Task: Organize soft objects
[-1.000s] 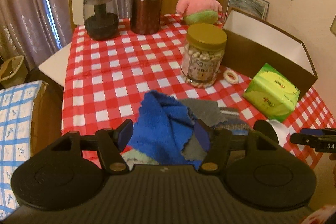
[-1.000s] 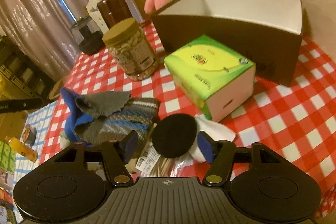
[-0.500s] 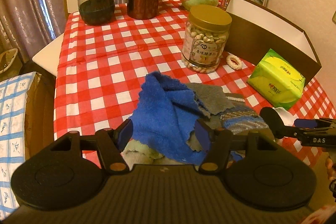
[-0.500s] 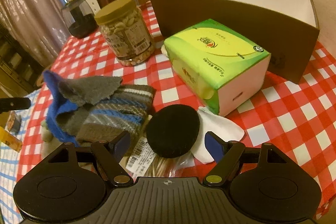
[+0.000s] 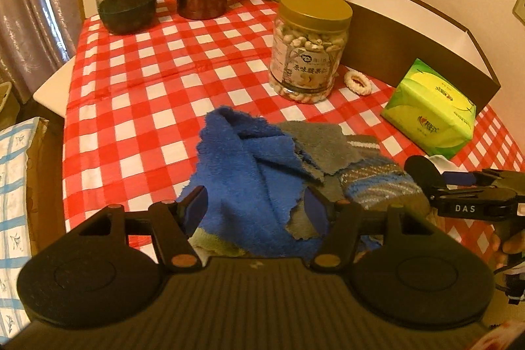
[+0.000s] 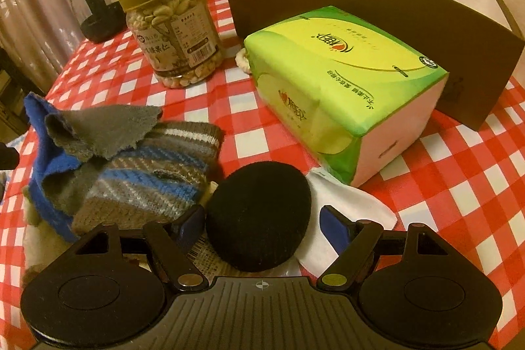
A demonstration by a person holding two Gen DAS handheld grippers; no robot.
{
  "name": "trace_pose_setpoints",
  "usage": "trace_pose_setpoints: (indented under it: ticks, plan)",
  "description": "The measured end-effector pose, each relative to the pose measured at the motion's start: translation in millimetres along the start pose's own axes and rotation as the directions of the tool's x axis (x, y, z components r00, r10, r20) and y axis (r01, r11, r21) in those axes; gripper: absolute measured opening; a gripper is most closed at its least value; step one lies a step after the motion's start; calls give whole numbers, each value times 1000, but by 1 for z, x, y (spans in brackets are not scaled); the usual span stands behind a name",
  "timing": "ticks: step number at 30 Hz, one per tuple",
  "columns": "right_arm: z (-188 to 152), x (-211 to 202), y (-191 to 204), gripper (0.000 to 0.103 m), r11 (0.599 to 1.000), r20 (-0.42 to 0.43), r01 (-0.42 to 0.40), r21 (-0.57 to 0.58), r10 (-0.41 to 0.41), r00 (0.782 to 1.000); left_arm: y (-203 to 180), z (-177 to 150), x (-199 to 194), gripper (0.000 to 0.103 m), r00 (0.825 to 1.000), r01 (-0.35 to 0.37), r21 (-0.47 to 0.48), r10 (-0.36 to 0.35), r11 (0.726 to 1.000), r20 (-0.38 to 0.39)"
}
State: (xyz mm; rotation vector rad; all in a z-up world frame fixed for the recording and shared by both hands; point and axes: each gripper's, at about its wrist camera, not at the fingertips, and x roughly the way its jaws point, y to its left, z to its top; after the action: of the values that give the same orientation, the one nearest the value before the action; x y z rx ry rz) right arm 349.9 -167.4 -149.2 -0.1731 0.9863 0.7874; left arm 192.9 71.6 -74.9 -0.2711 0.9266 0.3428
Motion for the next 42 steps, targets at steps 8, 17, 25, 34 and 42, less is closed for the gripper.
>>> trace_pose_setpoints:
  ticks: [8, 17, 25, 34, 42]
  plan:
    - [0, -5, -1, 63, 1000, 17, -20, -3, 20, 1000, -8, 1, 10, 63, 1000, 14, 36, -14, 999, -14]
    - [6, -24, -11, 63, 999, 63, -39, 34, 37, 997, -24, -4, 32, 67, 999, -45, 115, 48, 992, -23]
    - [3, -41, -25, 63, 995, 74, -55, 80, 50, 996, -33, 15, 8, 71, 992, -87, 201, 67, 976, 105]
    - [3, -49, -28, 63, 993, 87, -68, 98, 59, 994, -33, 28, 53, 75, 989, -149, 314, 135, 938, 67]
    - [-2, -58, -34, 63, 991, 96, -61, 117, 50, 994, -19, 20, 51, 72, 992, -127, 284, 117, 950, 50]
